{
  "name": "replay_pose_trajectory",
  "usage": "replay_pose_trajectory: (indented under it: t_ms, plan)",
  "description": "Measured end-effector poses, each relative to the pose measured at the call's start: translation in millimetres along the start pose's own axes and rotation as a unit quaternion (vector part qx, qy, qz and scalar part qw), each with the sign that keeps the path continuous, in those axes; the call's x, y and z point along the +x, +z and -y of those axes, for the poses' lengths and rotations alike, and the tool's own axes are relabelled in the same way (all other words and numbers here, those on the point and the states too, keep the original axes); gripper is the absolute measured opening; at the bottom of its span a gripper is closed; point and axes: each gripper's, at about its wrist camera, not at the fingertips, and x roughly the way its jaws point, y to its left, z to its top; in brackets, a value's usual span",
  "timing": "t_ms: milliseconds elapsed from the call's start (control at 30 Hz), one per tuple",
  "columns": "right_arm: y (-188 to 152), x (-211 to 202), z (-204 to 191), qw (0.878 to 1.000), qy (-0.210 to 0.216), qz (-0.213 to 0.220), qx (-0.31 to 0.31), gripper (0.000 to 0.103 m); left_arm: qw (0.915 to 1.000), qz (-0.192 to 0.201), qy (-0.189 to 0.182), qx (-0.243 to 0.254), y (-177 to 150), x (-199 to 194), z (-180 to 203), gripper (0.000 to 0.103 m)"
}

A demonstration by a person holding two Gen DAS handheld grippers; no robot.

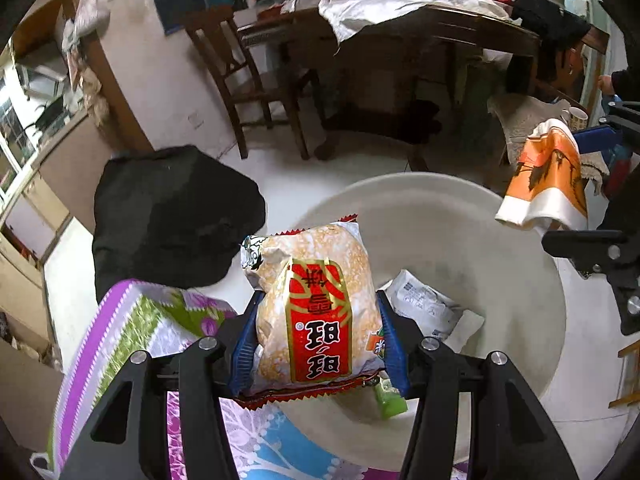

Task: Collect trash
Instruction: 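Open both tools to drop the snack bag and cup into the bucket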

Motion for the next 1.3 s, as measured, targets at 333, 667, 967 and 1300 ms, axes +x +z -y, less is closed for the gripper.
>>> replay_pose_trajectory:
  t_ms: [333,667,967,1300]
  plan:
    - [11.5,1.5,-17.8,1.0,0.012,-0.003,-0.026,0.086,0.9999,-0.01,-0.01,0.009,-19.5,9.4,-17.0,0.055]
    - [16.0,11.0,-26.4,0.998,0.012,-0.02,-0.052,0.086,0.9996,-0.006,-0.011,0.023,-23.2,4.5,-16.6,0.055]
    - [21.7,16.5,-27.1,0.998,-0.003,-0.021,-0.058,0.087,0.9994,0.006,0.015,0.029,-20.1,1.9,-10.0,0.067]
    - [19.3,18.9,-23.8,0.998,0.013,-0.018,-0.053,0.088,0.9995,0.004,0.02,0.025,-21.8,-2.2,-14.5,0.07]
